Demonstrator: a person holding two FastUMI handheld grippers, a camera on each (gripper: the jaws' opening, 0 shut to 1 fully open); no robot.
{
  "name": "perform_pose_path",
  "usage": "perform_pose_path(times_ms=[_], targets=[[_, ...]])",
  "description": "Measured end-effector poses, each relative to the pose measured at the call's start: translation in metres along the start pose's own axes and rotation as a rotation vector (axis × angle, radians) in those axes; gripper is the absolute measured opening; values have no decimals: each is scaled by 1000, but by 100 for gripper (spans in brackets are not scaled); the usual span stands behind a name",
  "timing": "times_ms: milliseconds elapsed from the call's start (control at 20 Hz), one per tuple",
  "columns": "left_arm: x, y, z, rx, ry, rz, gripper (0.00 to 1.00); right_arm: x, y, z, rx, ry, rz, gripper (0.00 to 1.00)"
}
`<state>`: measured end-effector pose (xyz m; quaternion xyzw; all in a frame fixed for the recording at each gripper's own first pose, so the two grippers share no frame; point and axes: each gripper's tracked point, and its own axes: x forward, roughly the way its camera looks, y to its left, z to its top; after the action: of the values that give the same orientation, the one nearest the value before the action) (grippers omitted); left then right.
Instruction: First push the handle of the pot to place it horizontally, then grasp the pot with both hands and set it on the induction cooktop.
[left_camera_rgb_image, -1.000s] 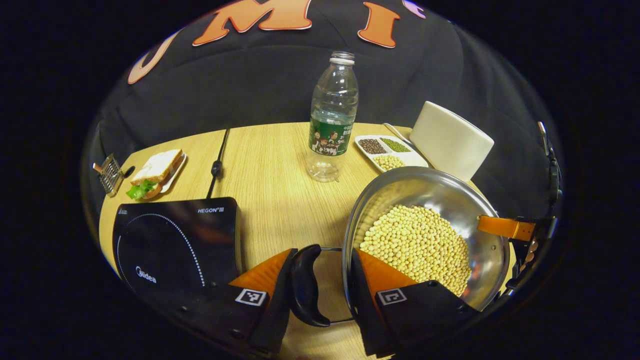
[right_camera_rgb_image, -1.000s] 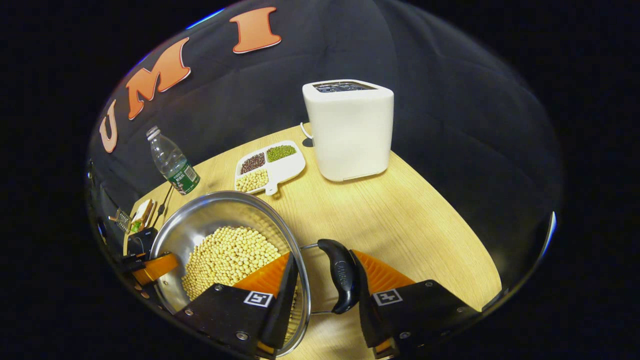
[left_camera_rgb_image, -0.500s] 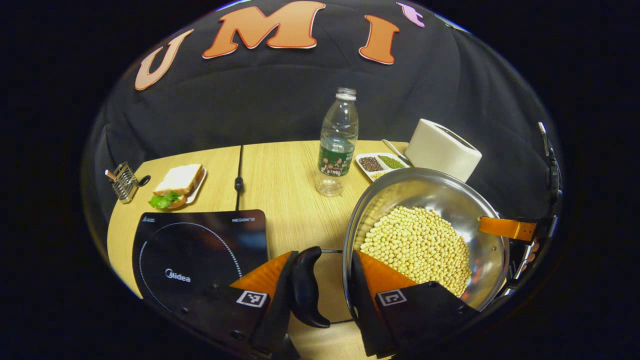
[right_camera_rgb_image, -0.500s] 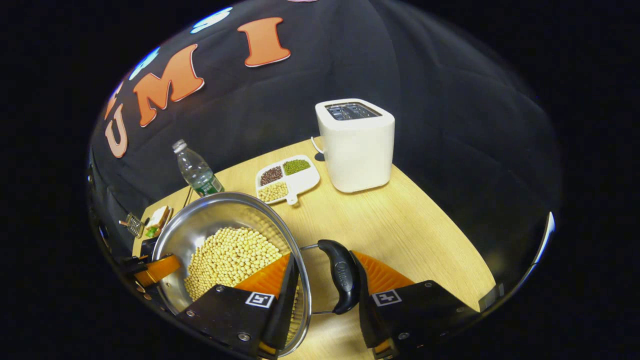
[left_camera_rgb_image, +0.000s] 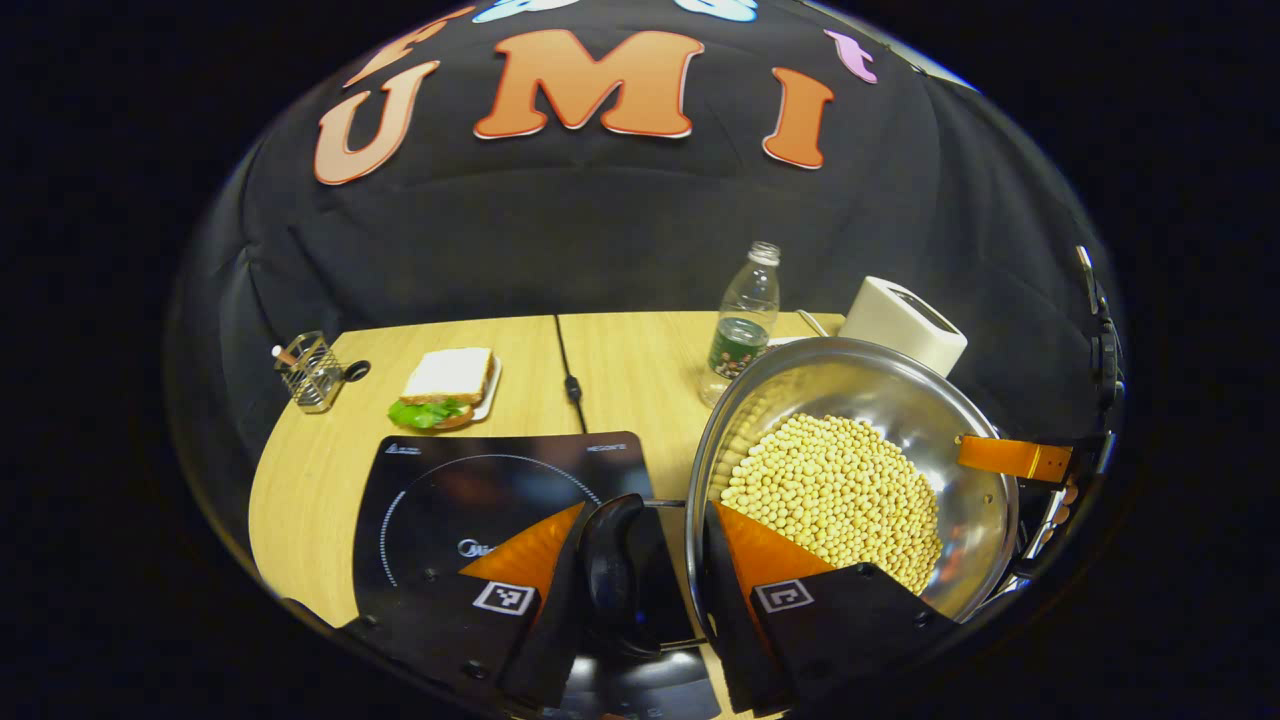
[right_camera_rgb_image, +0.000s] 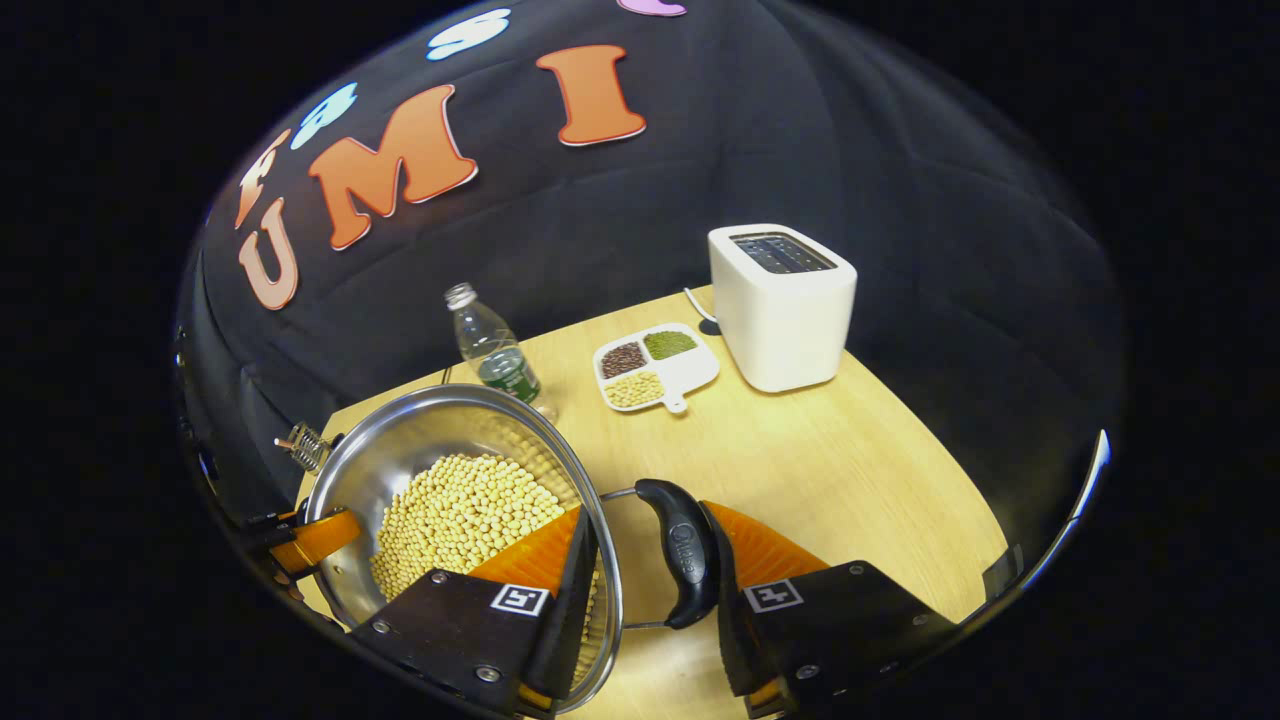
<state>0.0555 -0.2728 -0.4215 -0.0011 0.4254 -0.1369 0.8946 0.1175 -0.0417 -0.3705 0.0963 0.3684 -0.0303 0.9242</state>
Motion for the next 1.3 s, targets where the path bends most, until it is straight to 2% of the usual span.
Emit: perform_pose_path(times_ms=[350,500,550,600,650,700,850,1000,1050,1150,1200,1300], targets=[[-31,82,-2,-68,-14,75,63,0,82,-10,-51,8,69,57],[-37,117,-10,-91,3,107,63,5,115,-19,-68,28,101,57],[-39,129,-12,-95,10,120,65,9,126,-23,-72,39,113,56],[-42,140,-14,-95,14,133,63,13,137,-28,-76,51,123,57],[-43,152,-16,-100,18,146,65,16,147,-31,-79,61,134,57],[-44,161,-17,-106,22,156,63,20,157,-35,-82,70,145,57],[-40,190,-23,-128,34,178,63,28,184,-43,-102,83,164,57],[-35,209,-31,-154,59,183,63,35,195,-52,-119,96,164,57],[-32,215,-34,-171,70,181,65,39,203,-54,-124,102,163,57],[-26,222,-38,-184,83,179,63,44,210,-58,-129,109,162,57],[-23,224,-39,-186,88,180,68,47,212,-59,-133,110,160,57],[-25,220,-40,-197,92,177,66,48,215,-62,-143,103,154,57]])
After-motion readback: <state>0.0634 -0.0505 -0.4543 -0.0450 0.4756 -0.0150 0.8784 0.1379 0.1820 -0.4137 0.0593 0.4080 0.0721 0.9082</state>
